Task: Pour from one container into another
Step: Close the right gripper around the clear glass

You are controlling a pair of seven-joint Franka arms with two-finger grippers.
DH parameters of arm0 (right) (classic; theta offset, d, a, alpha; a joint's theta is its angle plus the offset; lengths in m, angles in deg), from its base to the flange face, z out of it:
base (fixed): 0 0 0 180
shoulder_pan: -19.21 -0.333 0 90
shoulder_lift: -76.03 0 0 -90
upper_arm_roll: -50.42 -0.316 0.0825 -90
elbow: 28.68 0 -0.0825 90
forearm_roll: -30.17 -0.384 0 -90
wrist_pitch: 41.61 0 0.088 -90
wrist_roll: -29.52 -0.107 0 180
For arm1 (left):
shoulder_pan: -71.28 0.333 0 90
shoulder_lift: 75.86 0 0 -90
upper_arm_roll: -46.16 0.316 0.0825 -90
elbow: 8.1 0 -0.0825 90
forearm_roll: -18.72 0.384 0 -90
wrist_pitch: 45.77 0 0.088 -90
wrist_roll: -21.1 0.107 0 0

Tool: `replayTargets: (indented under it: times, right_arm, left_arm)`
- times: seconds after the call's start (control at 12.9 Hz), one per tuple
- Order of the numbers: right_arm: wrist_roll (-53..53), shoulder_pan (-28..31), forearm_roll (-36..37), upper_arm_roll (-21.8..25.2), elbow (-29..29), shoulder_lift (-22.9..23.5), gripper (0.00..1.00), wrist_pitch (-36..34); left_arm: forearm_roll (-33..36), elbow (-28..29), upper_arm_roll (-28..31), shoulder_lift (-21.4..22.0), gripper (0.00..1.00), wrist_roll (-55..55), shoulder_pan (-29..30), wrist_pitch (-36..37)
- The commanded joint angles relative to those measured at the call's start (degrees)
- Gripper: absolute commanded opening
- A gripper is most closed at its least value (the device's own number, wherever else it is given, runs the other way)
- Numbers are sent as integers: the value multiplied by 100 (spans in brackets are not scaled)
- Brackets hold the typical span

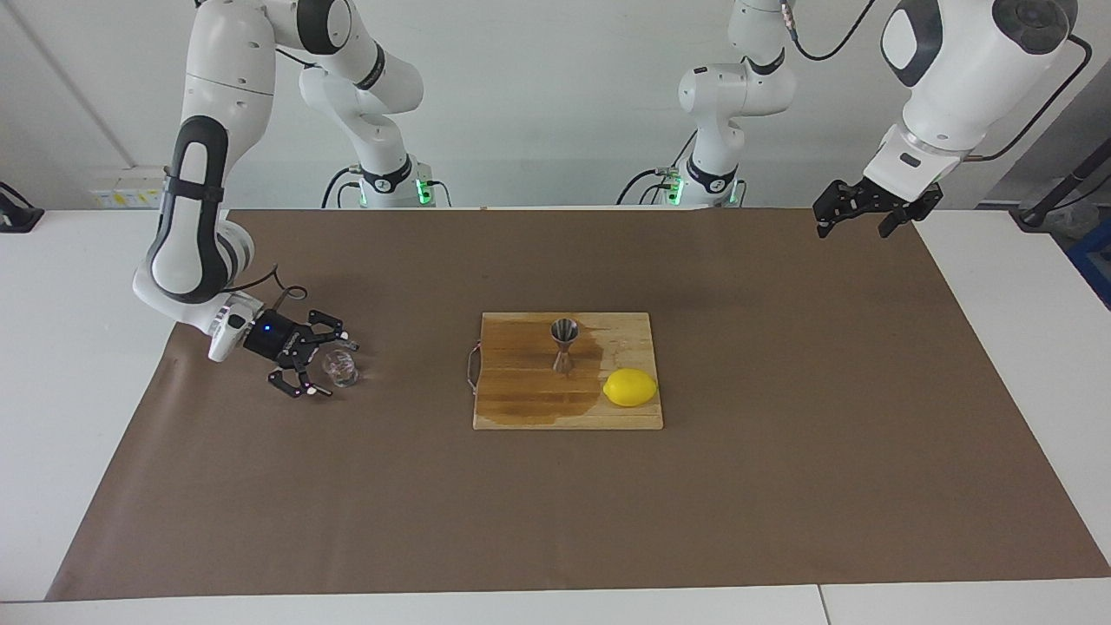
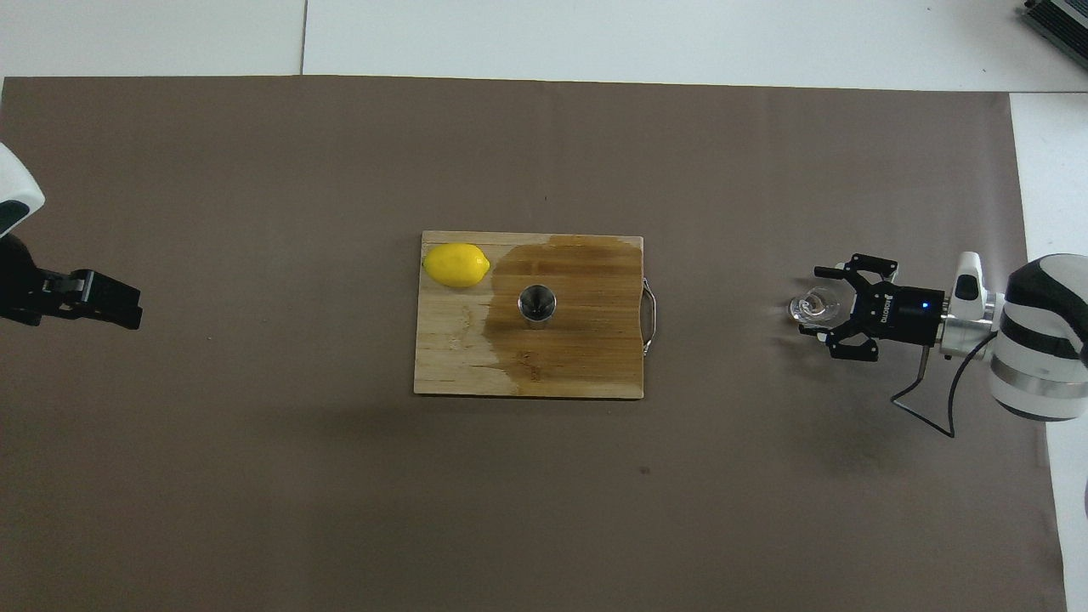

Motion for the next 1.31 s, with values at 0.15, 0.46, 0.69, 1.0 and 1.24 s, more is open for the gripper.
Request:
replayTargets:
  times: [0.15, 0.46, 0.69, 1.0, 1.24]
  right_arm:
    - [41, 83, 182, -15, -44, -13, 94, 34]
    - [15, 74, 182, -15, -61, -13, 75, 104]
    - [15, 74, 217, -15, -53, -13, 62, 131]
    - [-11, 30, 217, -15, -26, -39, 26, 131]
    - [-73, -5, 331, -7, 70, -127, 20, 140]
  left_arm:
    - [83, 85, -38, 92, 100, 11, 20, -8]
    - [75, 85, -38, 92, 100, 19, 38, 1]
    - [83, 85, -38, 92, 100, 11, 38, 1]
    - [83, 85, -38, 92, 100, 11, 38, 1]
    - [83, 85, -38, 92, 100, 11, 38, 1]
